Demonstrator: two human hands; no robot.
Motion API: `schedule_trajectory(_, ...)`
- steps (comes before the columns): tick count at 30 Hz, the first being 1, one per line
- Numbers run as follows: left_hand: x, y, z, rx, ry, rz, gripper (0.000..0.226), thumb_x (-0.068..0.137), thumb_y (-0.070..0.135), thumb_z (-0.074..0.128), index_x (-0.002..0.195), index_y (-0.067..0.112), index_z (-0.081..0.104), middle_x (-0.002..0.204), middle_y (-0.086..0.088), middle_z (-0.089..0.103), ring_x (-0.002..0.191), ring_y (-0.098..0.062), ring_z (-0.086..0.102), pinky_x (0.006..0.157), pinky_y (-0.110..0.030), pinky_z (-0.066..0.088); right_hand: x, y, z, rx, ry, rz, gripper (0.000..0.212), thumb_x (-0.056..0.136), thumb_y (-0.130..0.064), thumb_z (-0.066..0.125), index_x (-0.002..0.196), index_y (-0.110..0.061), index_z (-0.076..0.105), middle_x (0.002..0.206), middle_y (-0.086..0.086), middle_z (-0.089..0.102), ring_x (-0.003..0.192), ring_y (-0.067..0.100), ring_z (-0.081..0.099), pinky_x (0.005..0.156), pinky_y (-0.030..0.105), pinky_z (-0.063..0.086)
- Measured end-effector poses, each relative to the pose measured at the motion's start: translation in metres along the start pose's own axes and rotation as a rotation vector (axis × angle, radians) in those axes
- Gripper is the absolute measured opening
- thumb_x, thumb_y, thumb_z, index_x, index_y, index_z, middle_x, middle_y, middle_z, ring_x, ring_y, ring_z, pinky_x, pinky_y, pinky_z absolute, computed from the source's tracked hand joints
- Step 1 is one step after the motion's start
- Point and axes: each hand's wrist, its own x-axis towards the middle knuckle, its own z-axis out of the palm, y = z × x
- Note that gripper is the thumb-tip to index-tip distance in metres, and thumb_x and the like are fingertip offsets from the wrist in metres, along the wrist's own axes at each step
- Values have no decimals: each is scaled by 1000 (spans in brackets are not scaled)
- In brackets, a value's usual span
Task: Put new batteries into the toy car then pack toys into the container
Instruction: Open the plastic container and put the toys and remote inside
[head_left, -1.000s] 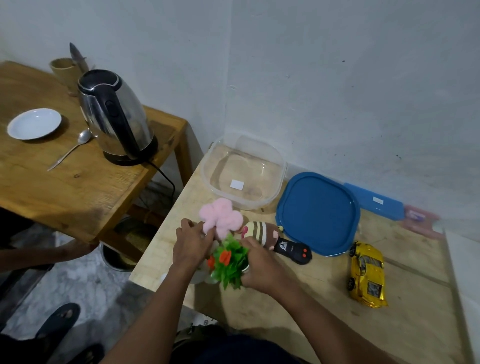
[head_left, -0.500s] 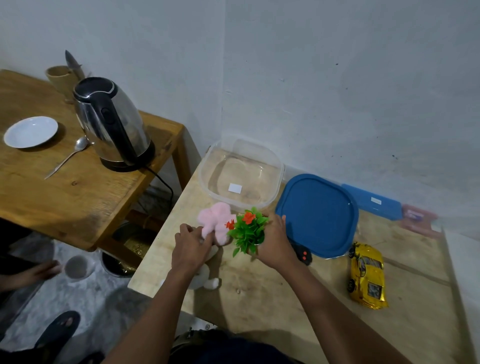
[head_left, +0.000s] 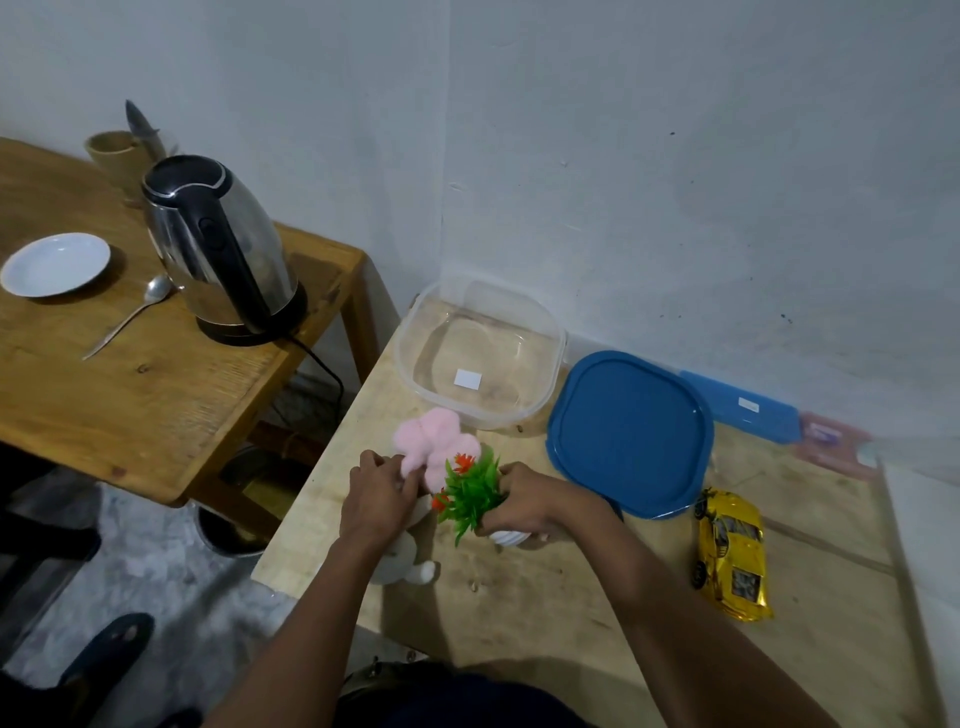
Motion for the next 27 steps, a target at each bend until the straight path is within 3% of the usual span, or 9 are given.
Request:
schedule_trajectory(3,1,-1,-1,-1,-9,11,29,98,45,47,104,23,65,98,-5,46,95,-27,49,73,-38,46,-1,-5,4,-36,28,34,45,52,-55,70,73,-17,58,82,6,60,72,23,60,58,32,46)
schedule_trajectory(12,7,-8,-9,-27,-97,70,34,93,41,47,100,15,67,91,-15,59,89,-37,57,75,-42,47,-10,5,6,136,145,-56,35,61,-39,73,53,-23,43,52,-6,40,51,13,37,54,31,32)
schedule_trajectory(14,6,-11,-9,-29,-93,79,38,90,41,43,99,13,68,90,-17,60,88,-38,57,75,-42,47,-11,9,9,156,157,-57,35,57,-42,71,53,-22,43,56,-5,42,53,13,39,55,32,33)
schedule_trajectory(17,6,-13,-12,-46,-87,89,43,83,43,39,99,15,69,90,-16,62,86,-36,57,72,-40,45,-14,10,11,87,94,-16,42,49,-54,66,59,-18,49,77,1,52,65,16,50,58,33,39)
schedule_trajectory(19,6,-12,-13,-36,-89,88,43,84,42,41,102,15,69,91,-16,62,85,-36,58,72,-41,47,-17,10,14,21,49,16,46,53,-57,67,71,-17,55,101,3,55,85,20,57,66,33,45)
schedule_trajectory(21,5,-10,-12,-4,-93,80,34,90,36,45,100,14,68,89,-17,61,84,-37,58,71,-41,48,-19,8,16,-14,14,35,44,66,-52,70,89,-16,57,123,5,44,106,24,50,76,33,45)
schedule_trajectory(25,5,-10,-11,-22,-111,96,18,96,24,53,97,13,67,90,-15,65,85,-35,61,69,-38,47,-26,10,20,-34,49,23,51,78,-41,70,114,-9,55,128,9,35,118,27,41,90,35,41)
schedule_trajectory(27,3,-7,-14,-60,-135,118,19,97,22,53,101,12,69,95,-14,69,88,-33,63,73,-40,51,-29,11,22,-34,72,6,47,77,-39,70,110,-9,55,127,9,35,117,27,41,90,36,41)
